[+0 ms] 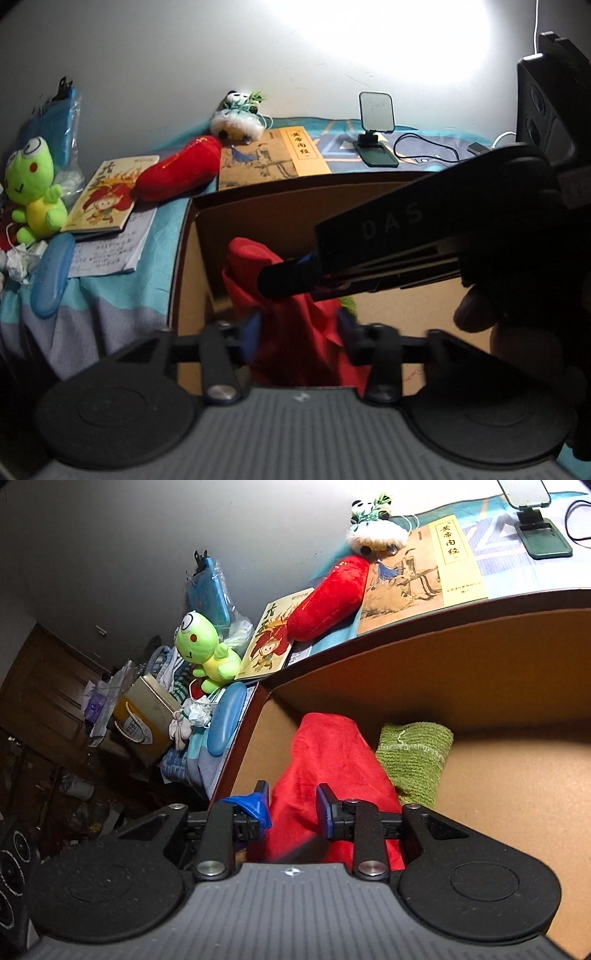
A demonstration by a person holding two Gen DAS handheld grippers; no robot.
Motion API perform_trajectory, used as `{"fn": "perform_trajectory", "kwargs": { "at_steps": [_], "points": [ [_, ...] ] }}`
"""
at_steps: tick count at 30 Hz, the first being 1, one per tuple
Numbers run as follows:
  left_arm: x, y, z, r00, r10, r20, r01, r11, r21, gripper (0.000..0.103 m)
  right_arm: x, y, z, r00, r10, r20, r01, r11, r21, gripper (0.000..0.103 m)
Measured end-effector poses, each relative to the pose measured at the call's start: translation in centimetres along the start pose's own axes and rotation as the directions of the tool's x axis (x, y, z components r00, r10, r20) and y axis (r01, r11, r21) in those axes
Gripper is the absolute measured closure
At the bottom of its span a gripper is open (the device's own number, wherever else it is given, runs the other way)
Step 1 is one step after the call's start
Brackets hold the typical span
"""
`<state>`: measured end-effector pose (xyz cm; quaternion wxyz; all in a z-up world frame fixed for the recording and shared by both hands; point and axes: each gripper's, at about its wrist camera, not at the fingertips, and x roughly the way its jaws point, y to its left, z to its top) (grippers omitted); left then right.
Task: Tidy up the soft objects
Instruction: 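Carry the red cloth into the box and open the right gripper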
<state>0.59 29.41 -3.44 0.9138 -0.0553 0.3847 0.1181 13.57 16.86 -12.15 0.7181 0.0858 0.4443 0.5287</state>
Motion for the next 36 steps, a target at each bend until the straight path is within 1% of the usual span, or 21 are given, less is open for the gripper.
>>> {"fn": "perform_trajectory", "kwargs": {
  "at_steps": [3,7,13,18,24,31,36],
  "points": [
    [-1.6,-0.2,-0.4,1.0,-0.013,0.02,0.013,1.0,0.003,0.045,-0.6,-0.2,0.0,1.0,0.002,0.013,-0.003,1.0,0.016,0.09],
    [-3.0,-0.5,-0.6,1.0,0.004,0.001,-0.004,1.0,-0.005,0.045,-2.1,-0.6,-0.3,0.999,0.009,0.041,-0.01,0.999,0.039,0.09],
    [-4.5,-1.5,-0.3,0.997,0.061,-0.055,-0.062,0.998,-0.023,0.045,-4.8,-0.8,-1.5,0.996,0.008,0.091,-0.013,0.998,0.055,0.09],
    [-5.6,-3.0,-0.4,0.99,0.118,-0.072,-0.119,0.993,-0.005,0.045,-7.2,-0.7,-2.6,0.992,0.0,0.122,-0.006,0.999,0.05,0.089],
    [-6.7,-5.0,-0.9,0.985,0.148,-0.093,-0.149,0.989,-0.006,0.045,-10.0,-0.6,-4.3,0.992,0.018,0.128,-0.023,0.999,0.035,0.089],
    [-7.4,-8.2,-2.1,0.979,0.169,-0.115,-0.169,0.986,0.012,0.045,-12.9,-1.1,-6.3,0.991,0.038,0.126,-0.043,0.999,0.034,0.089],
    [-7.8,-11.0,-3.0,0.98,0.15,-0.13,-0.148,0.989,0.027,0.045,-15.0,-1.9,-8.2,0.993,0.036,0.115,-0.041,0.998,0.041,0.089]
  ]
}}
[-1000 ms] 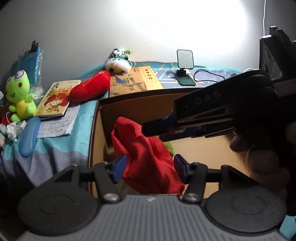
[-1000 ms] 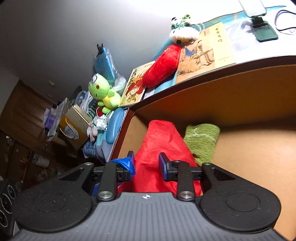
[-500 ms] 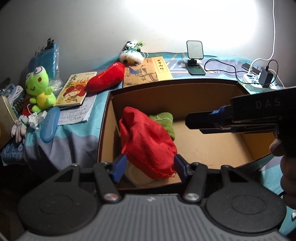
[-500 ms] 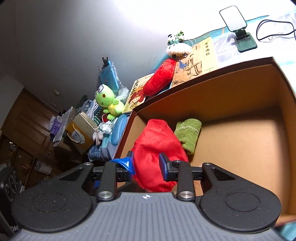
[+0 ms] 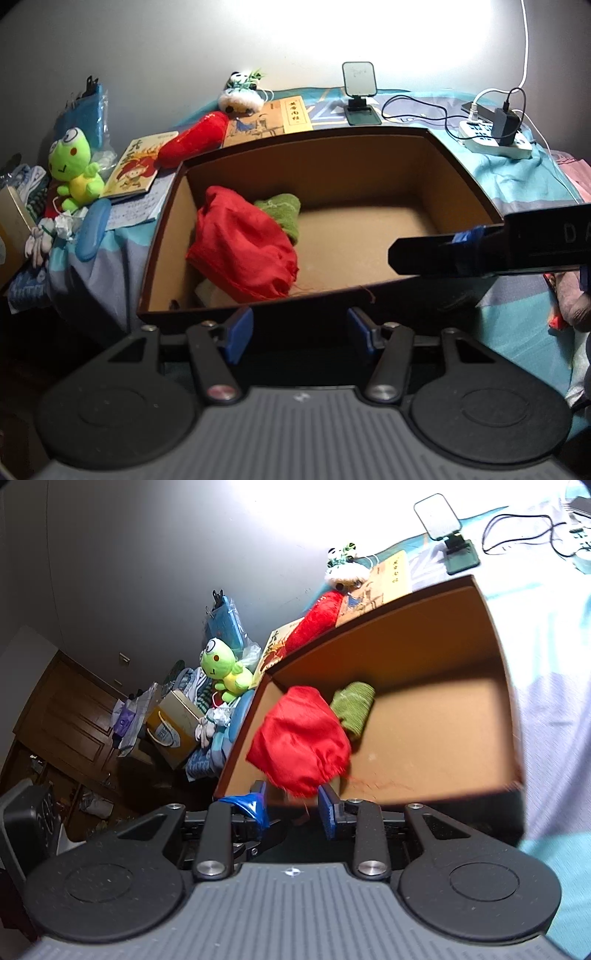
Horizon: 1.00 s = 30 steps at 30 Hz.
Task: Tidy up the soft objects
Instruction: 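Carry the red cloth into the box and open the right gripper, then grasp the white fluffy towel under the pink bear with the right gripper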
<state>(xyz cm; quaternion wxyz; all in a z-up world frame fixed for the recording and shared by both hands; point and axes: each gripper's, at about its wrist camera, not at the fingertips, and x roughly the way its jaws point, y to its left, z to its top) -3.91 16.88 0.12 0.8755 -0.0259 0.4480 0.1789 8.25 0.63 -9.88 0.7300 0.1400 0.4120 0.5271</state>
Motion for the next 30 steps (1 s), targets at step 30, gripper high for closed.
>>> {"fn": "perform_trajectory", "kwargs": {
  "at_steps": [30],
  "points": [
    [0.4,-23.4,-3.0,0.805,-0.544,-0.237,0.593,0.717,0.366,0.044,-23.0,-14.3,-9.1,0.937,-0.34,0.074,0.318,0.924,0.214,0.088]
  ]
}}
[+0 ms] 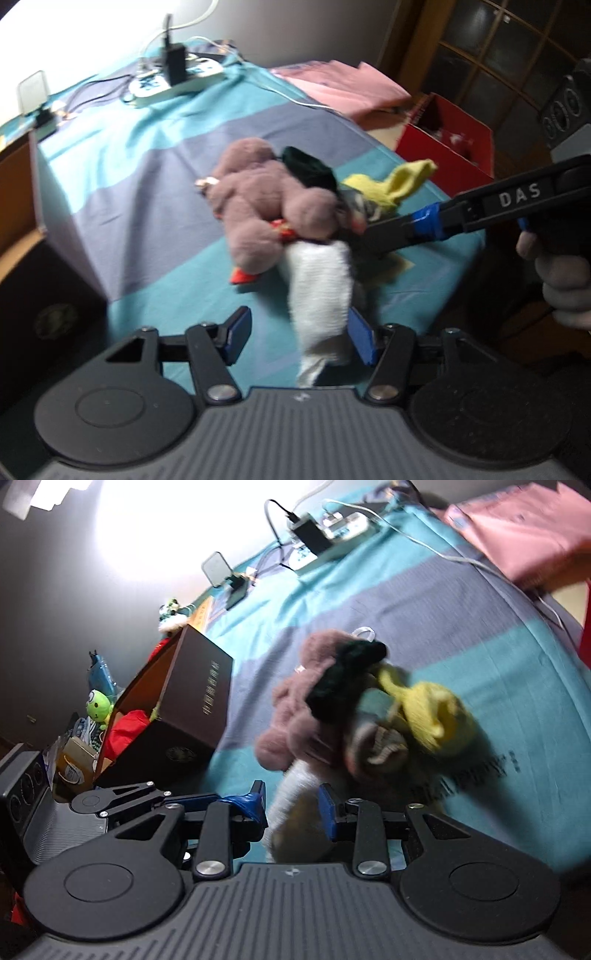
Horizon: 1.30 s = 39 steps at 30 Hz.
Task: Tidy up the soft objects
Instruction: 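Grasp the white fluffy towel under the pink bear with the right gripper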
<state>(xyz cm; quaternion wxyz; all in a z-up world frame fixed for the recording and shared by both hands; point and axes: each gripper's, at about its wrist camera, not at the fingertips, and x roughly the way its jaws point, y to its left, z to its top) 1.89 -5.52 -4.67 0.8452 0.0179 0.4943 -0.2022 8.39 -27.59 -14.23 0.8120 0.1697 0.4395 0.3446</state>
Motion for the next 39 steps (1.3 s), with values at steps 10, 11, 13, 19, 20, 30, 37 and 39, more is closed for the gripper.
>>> {"fn": "perform_trajectory", "kwargs": {
  "at_steps": [10,11,13,19,20,30,37,39],
  "points": [
    [4.3,0.2,0.5,0.995,-0.06,-0.077,0.053,0.995,-0.086,0.044,2.1,-3.7,-1.3,0.995,0.063,-0.079,-0.048,0.984,0.174,0.087],
    [4.5,0.5,0.6,0.996,-0.05,-0.074,0.043,0.994,-0.097,0.044,2.5,-3.9,-1.3,0.993,0.079,-0.083,-0.061,0.978,0.201,0.087],
    [4.7,1.0,0.6,0.996,-0.064,-0.069,0.056,0.992,-0.115,0.049,3.4,-4.2,-1.3,0.989,0.107,-0.097,-0.081,0.967,0.243,0.086],
    [3.9,1.6,0.3,0.995,-0.093,-0.044,0.086,0.988,-0.124,0.062,4.4,-3.5,-1.1,0.986,0.122,-0.115,-0.092,0.968,0.233,0.087],
    [3.6,1.5,0.3,0.995,-0.087,-0.038,0.083,0.99,-0.111,0.063,4.4,-3.5,-1.0,0.985,0.123,-0.117,-0.094,0.969,0.228,0.089],
    [-2.0,2.5,0.9,0.986,-0.149,0.074,0.151,0.988,-0.022,0.068,2.5,-0.9,-0.5,0.984,0.144,-0.103,-0.118,0.969,0.219,0.089],
    [-5.9,4.0,0.4,0.98,-0.163,0.11,0.16,0.986,0.039,0.068,2.0,1.4,-0.2,0.976,0.196,-0.091,-0.171,0.957,0.233,0.089],
    [-7.2,5.0,0.0,0.978,-0.169,0.125,0.166,0.985,0.034,0.068,2.4,2.5,-0.2,0.973,0.213,-0.09,-0.187,0.953,0.239,0.089]
  ]
}}
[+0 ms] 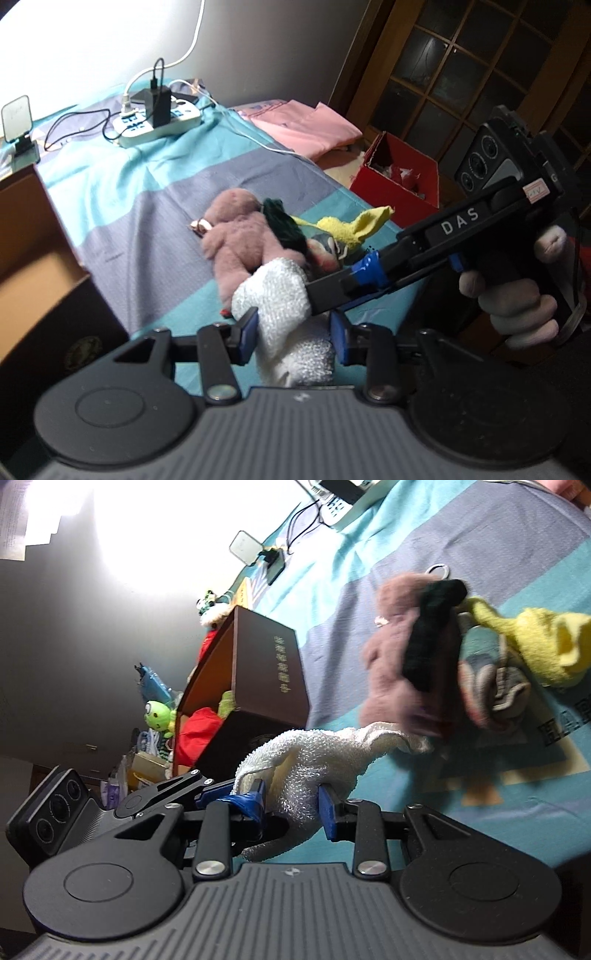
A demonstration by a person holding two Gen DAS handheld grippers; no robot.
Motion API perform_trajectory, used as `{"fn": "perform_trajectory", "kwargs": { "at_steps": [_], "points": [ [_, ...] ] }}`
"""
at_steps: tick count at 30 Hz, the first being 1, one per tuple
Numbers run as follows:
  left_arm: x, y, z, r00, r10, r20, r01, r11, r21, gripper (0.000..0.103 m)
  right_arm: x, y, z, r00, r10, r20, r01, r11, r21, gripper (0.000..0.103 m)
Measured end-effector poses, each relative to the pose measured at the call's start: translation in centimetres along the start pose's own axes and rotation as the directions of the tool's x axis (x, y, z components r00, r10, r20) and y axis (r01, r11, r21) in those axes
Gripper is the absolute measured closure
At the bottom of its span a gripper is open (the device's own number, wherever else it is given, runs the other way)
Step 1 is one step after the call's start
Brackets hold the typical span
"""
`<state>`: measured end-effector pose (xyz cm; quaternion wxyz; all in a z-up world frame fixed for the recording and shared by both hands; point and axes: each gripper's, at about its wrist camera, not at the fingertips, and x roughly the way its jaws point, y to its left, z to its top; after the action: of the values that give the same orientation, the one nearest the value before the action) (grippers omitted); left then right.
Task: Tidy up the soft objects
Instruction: 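Grasp the white fluffy towel under the pink bear with the right gripper, then carry the white towel into the box and release it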
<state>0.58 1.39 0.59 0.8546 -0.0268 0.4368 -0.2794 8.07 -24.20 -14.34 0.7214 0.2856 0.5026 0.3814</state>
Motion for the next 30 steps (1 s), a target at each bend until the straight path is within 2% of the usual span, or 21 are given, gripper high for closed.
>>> {"fn": "perform_trajectory", "kwargs": {
  "at_steps": [5,8,14,18,21,23,30],
  "points": [
    [-4.1,1.5,-0.4,0.997,0.022,0.077,-0.022,1.0,-0.002,0.068,1.1,2.3,0.0,0.998,0.056,-0.001,-0.056,0.998,-0.022,0.089],
    [-7.0,2.3,-0.2,0.985,0.063,0.162,-0.066,0.998,0.012,0.068,1.6,5.0,0.5,0.996,0.088,0.018,-0.086,0.992,-0.089,0.089],
    [-11.8,5.6,0.2,0.932,0.184,0.311,-0.186,0.982,-0.023,0.068,3.8,11.3,2.9,0.986,0.159,0.056,-0.136,0.947,-0.289,0.089],
    [-13.4,8.6,0.1,0.884,0.308,0.351,-0.31,0.949,-0.052,0.068,7.3,15.4,4.8,0.981,0.19,0.05,-0.153,0.898,-0.413,0.089],
    [-13.1,11.5,-0.1,0.867,0.386,0.316,-0.379,0.921,-0.086,0.068,10.9,17.4,6.3,0.98,0.198,0.023,-0.162,0.861,-0.482,0.089],
    [-12.4,13.9,-0.5,0.864,0.425,0.271,-0.411,0.905,-0.112,0.068,13.7,17.9,7.2,0.983,0.185,-0.005,-0.163,0.856,-0.491,0.089],
    [-8.6,20.4,-2.8,0.856,0.51,0.081,-0.489,0.851,-0.191,0.068,23.8,18.2,8.5,0.991,0.047,-0.122,-0.105,0.844,-0.526,0.09]
  ]
}}
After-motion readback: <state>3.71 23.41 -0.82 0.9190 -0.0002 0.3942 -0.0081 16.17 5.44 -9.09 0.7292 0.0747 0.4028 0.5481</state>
